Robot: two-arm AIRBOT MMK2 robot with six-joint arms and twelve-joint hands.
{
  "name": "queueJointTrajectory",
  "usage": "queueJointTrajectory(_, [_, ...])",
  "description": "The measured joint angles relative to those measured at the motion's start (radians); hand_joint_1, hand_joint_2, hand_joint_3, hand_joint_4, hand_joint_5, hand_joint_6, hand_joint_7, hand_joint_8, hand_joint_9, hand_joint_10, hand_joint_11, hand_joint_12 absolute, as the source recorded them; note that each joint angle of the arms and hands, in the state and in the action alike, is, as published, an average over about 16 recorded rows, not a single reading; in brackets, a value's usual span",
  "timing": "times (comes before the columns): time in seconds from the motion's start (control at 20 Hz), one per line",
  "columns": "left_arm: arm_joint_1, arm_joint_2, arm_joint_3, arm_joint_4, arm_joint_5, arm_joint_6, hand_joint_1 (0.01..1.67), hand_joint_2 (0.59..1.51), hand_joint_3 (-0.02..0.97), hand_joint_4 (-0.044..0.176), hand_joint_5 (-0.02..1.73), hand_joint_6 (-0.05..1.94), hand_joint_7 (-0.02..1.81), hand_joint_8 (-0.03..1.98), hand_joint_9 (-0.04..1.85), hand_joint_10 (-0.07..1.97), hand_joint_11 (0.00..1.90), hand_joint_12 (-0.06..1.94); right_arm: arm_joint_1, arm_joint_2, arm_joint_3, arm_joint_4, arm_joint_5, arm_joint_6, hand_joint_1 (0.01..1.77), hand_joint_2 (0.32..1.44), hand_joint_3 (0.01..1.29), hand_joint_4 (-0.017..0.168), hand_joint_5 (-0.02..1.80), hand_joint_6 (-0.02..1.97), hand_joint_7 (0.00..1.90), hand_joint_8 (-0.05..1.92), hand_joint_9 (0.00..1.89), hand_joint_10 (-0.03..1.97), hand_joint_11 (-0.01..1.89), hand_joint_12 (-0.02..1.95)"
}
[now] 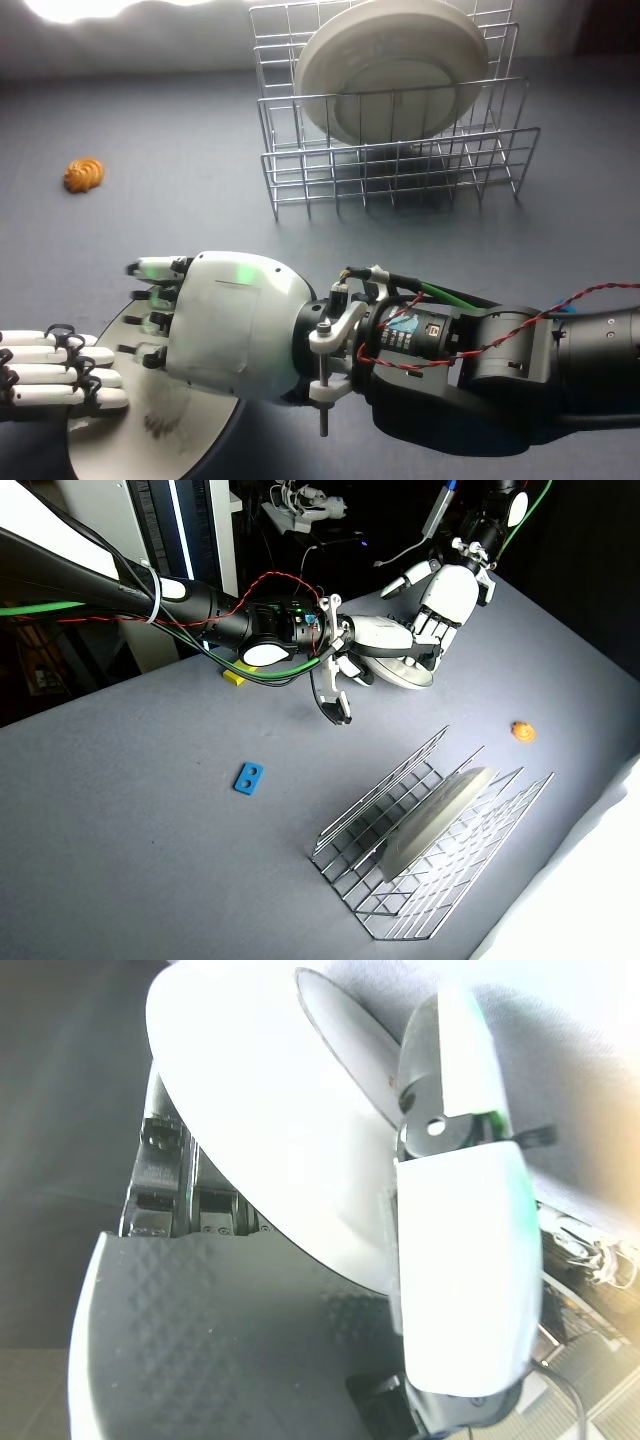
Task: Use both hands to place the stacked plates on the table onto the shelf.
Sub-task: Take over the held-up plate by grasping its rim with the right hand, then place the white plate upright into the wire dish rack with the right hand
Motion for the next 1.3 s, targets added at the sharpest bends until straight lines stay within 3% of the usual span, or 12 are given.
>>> queueJointTrajectory(0.35, [-0.002,-0.003,0.0,-0.013,-0.004,0.0,0.02,1.085,0.021,-0.004,0.0,0.0,0.01,-0.01,-0.03,-0.06,0.02,-0.03,0.001,0.01,-0.005,-0.003,0.014,-0.007,1.24,0.97,0.02,-0.007,0.79,0.39,0.91,0.51,0.93,0.65,0.67,1.12])
queueJointTrajectory(0.65, [-0.02,-0.004,0.006,-0.042,-0.015,-0.001,0.02,1.089,0.021,-0.005,0.0,0.0,0.02,0.0,-0.02,-0.06,0.02,-0.02,0.003,0.022,-0.012,-0.004,0.026,-0.007,1.25,0.95,0.01,-0.01,0.84,0.58,0.99,0.76,1.03,0.96,0.84,1.03])
queueJointTrajectory(0.95, [-0.055,0.015,0.016,-0.106,-0.039,-0.004,0.02,1.097,0.021,-0.005,0.01,0.01,0.02,0.0,0.0,-0.04,0.02,0.0,0.007,0.044,-0.035,0.0,0.031,-0.007,1.25,0.94,0.01,-0.01,0.85,0.66,1.01,0.82,1.03,0.98,0.86,1.02])
queueJointTrajectory(1.3, [-0.115,0.066,0.024,-0.212,-0.08,-0.008,0.02,1.1,0.021,-0.005,0.02,0.01,0.02,0.0,0.01,-0.01,0.02,0.01,0.012,0.104,-0.1,0.006,0.042,-0.006,1.26,0.94,0.01,-0.007,0.88,0.79,1.04,0.85,1.01,1.0,0.85,1.05])
